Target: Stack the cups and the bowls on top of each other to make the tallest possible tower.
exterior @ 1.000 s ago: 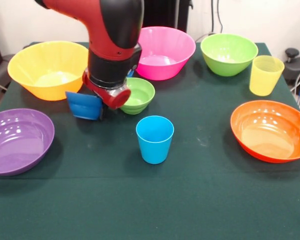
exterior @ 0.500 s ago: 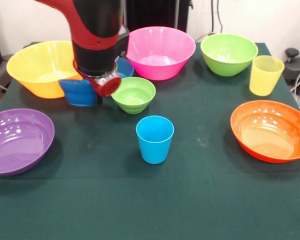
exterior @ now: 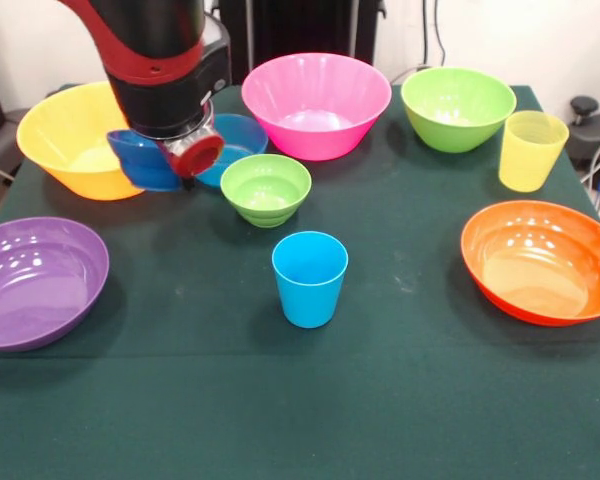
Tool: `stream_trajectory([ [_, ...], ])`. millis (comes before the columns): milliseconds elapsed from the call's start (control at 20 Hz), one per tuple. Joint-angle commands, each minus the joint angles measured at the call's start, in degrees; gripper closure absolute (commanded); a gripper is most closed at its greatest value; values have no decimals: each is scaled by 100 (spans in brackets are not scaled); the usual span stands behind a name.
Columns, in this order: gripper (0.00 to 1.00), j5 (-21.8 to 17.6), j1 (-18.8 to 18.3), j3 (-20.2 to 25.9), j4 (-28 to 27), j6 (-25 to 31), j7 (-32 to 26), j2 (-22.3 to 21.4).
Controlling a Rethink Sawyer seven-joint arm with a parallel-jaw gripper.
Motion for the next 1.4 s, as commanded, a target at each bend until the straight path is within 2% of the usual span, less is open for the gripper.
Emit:
stream_trajectory([
  [50, 100, -79, 107, 690, -731, 630, -193, 131],
  [250, 100, -40, 362, 693, -1186, 819, 119, 326],
  [450, 100, 2, 595, 732, -1862, 1013, 296, 627],
  [700, 100, 106, 666, 659, -2383, 1382, 504, 867],
  [850, 100, 190, 676, 590, -2498, 1397, 642, 938],
  [950, 100, 302, 663, 551, -2861, 1788, 777, 1081],
  [1100, 100, 411, 645, 503, -3109, 2005, 861, 1219],
  [1250, 100, 486, 655, 439, -3119, 2135, 893, 1212],
  [1400, 100, 537, 660, 389, -2900, 2183, 792, 1085],
])
